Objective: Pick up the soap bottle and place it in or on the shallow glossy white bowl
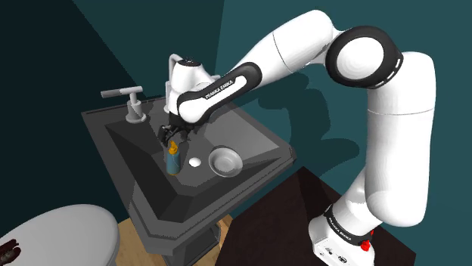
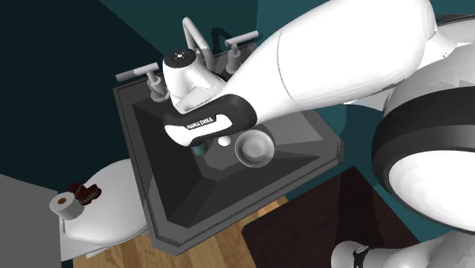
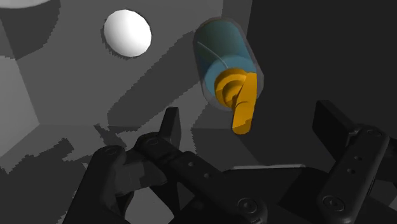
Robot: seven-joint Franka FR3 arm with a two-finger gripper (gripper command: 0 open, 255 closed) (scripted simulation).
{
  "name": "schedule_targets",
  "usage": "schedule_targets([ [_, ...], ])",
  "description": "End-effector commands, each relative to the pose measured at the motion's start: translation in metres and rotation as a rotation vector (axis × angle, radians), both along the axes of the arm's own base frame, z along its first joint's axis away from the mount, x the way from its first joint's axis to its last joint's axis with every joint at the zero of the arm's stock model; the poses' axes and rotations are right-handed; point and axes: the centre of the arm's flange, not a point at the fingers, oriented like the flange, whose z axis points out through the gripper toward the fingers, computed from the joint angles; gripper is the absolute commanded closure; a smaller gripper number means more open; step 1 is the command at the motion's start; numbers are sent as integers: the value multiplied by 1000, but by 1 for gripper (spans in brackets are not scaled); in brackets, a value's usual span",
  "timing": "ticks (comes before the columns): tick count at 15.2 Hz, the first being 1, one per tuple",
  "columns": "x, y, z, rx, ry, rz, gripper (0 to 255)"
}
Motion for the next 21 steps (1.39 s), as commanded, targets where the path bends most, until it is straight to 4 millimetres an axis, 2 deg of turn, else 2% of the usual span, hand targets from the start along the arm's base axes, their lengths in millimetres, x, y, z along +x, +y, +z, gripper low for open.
schedule_targets([
  [1,4,1,-11,1,-1,0,0],
  [6,7,3,-35,1,-1,0,0],
  [13,7,3,-35,1,0,0,0],
  [14,7,3,-35,1,0,0,255],
  [21,7,3,-35,1,0,0,255],
])
